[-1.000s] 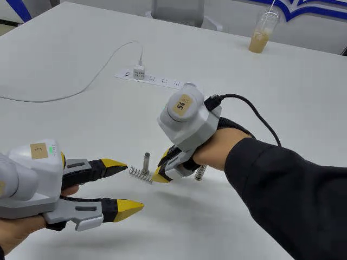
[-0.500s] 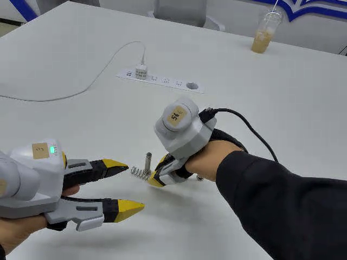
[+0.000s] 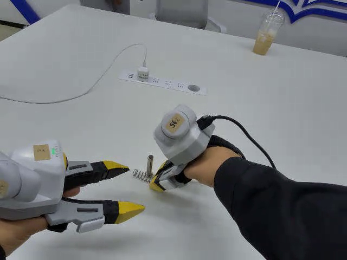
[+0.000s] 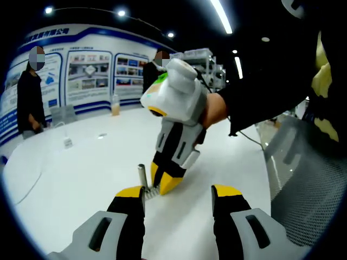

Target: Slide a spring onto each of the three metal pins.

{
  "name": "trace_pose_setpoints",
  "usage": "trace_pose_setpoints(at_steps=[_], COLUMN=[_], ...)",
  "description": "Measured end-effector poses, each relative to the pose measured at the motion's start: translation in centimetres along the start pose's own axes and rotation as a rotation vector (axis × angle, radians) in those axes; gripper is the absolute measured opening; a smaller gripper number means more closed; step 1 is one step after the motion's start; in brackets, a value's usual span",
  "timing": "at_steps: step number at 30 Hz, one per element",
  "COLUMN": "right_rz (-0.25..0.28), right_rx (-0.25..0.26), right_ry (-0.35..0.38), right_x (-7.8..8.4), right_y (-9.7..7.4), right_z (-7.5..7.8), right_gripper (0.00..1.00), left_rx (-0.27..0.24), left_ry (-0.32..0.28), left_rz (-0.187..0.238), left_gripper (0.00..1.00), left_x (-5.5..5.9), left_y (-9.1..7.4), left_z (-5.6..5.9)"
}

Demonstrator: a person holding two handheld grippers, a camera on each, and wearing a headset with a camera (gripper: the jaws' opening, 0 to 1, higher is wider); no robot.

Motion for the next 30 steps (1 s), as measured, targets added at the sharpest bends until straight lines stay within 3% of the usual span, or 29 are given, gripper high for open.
trace_pose_setpoints(at_steps=[9,30], right_rz=[-0.008,-0.020], right_rx=[-0.009,-0.064], right_ry=[-0.011,-0.111], right_x=[0.3,1.6], right_y=[-0.3,-4.8], right_z=[-0.1,-1.7], right_gripper=[0.12,0.11], left_rx=[0.000,0.035], left_ry=[0.003,0.009], left_rz=[-0.003,-0.027], left_gripper=[0.50,0.49], left_x=[-0.1,0.4], left_y=[0.1,1.1], left_z=[0.1,0.8])
Point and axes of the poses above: the centre of the closed fingertips' face, and the gripper's own axes: y roughly forward along the fingers, z roughly to its right, x roughly out of its underside, the point moved 3 cm from there along -y, roughly backward along the fingers, and after that the axes turned 9 degrees about x, right-handed, at the moved point
